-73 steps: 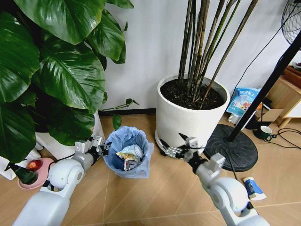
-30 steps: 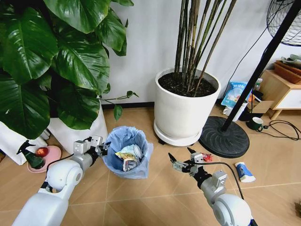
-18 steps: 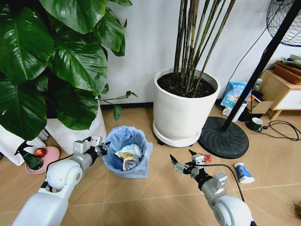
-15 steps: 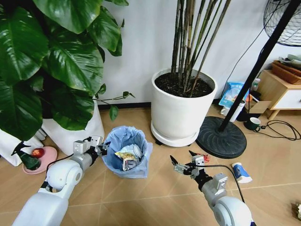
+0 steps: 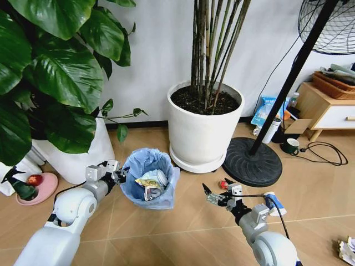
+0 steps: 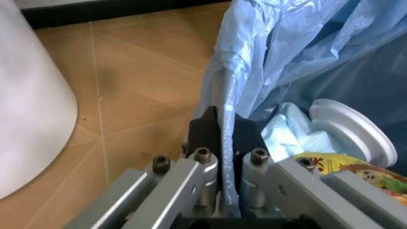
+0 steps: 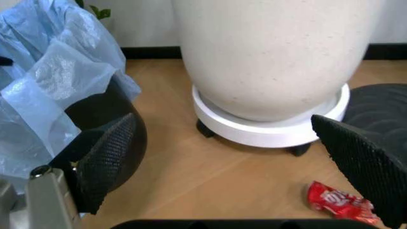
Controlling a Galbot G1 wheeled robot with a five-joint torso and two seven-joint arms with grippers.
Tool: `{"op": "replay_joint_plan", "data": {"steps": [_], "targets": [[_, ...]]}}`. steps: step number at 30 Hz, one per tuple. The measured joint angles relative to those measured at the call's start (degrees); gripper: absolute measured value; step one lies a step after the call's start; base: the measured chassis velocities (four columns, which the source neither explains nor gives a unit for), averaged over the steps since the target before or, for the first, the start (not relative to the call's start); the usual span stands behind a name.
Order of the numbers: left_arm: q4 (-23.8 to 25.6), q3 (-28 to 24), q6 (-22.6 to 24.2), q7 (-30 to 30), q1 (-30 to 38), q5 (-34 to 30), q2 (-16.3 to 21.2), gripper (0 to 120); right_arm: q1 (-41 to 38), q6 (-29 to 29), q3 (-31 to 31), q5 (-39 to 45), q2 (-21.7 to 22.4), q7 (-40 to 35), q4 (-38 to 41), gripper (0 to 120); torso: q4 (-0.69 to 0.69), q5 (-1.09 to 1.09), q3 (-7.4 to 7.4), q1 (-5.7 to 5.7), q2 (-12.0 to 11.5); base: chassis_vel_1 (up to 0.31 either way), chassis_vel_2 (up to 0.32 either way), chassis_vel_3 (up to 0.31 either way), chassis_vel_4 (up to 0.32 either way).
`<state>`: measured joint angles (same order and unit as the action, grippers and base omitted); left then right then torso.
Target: Pick up the trash bin and place the garbage on the floor into it.
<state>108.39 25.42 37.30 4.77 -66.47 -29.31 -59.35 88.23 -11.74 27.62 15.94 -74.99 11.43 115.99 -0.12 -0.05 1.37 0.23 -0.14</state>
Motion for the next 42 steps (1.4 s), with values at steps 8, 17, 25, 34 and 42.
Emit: {"op": "replay_joint_plan", "data": {"steps": [8,17,25,34,42], "targets": [[0.3,0.0,0.0,-0.1,-0.2,0.0,-0.1,0,0.0,0.5,0.2,0.0,0.1,0.0,-0.6,100,0.0,0.01,0.0,0.0,0.0,-0.1,-0.099,0.099,0.097],[1.2,0.1,0.3,-0.6,-1.1,0.0,0.0,0,-0.1,1.1,0.2,0.0,0.3,0.1,-1.5,100,-0.01,0.01,0.0,0.0,0.0,-0.104,-0.11,0.106,0.109],[3.5,1.0,0.7,-1.3,-4.3,0.0,0.3,0,-2.3,2.8,0.3,0.3,0.4,-0.2,-4.4,100,-0.01,0.01,0.0,0.0,0.0,-0.078,-0.083,0.07,0.071],[4.7,1.7,0.7,-1.4,-7.3,0.6,0.1,0,-8.5,4.5,0.7,0.8,1.4,-0.3,-16.9,100,0.01,-0.01,0.0,0.0,0.0,0.0,0.0,0.0,0.0],[4.6,0.3,0.7,-1.3,-6.1,0.5,0.4,0,-14.6,5.1,0.0,-0.4,3.4,2.1,-30.1,100,-0.03,0.01,0.0,0.01,0.0,0.0,0.0,0.0,0.0]]}}
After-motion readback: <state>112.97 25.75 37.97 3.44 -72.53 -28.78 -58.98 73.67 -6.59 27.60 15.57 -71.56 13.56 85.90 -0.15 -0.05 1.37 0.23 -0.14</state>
